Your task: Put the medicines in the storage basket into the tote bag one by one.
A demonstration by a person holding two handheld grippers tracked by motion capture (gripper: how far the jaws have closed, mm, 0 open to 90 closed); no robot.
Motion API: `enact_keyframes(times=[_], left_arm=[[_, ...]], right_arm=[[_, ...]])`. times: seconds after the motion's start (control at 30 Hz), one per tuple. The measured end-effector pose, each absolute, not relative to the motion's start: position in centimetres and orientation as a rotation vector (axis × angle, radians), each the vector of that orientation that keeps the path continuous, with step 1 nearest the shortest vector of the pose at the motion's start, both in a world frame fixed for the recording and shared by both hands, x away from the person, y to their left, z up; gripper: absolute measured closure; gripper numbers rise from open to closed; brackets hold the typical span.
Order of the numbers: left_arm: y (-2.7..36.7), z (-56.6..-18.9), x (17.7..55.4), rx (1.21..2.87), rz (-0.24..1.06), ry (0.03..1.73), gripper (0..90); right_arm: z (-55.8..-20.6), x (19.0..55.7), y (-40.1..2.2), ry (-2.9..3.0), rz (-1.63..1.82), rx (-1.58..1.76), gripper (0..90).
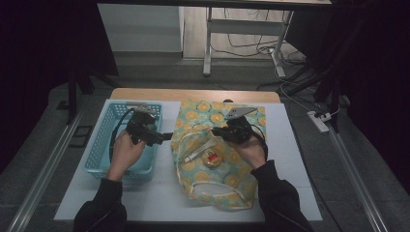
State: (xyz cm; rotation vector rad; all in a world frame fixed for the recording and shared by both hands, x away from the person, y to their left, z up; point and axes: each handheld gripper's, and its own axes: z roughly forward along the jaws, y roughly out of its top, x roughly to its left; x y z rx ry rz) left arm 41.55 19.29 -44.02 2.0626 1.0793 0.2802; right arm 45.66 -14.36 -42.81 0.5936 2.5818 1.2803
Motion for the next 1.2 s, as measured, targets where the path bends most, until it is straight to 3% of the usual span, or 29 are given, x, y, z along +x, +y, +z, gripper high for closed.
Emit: enact_keyframes(times=[0.47, 1.2], left_arm=[[23.2, -44.7, 43.5, 2.039, 0.347, 1.240, 0.0], [24.1, -47.5, 48.5, 2.173, 0.343, 1.333, 0.6]], right_arm=[[-42.9, 45.7, -14.3, 2.585, 1.279, 0.596, 90.0], [-42.8, 45.7, -14.4, 2.586, 1.284, 0.592, 90.0]])
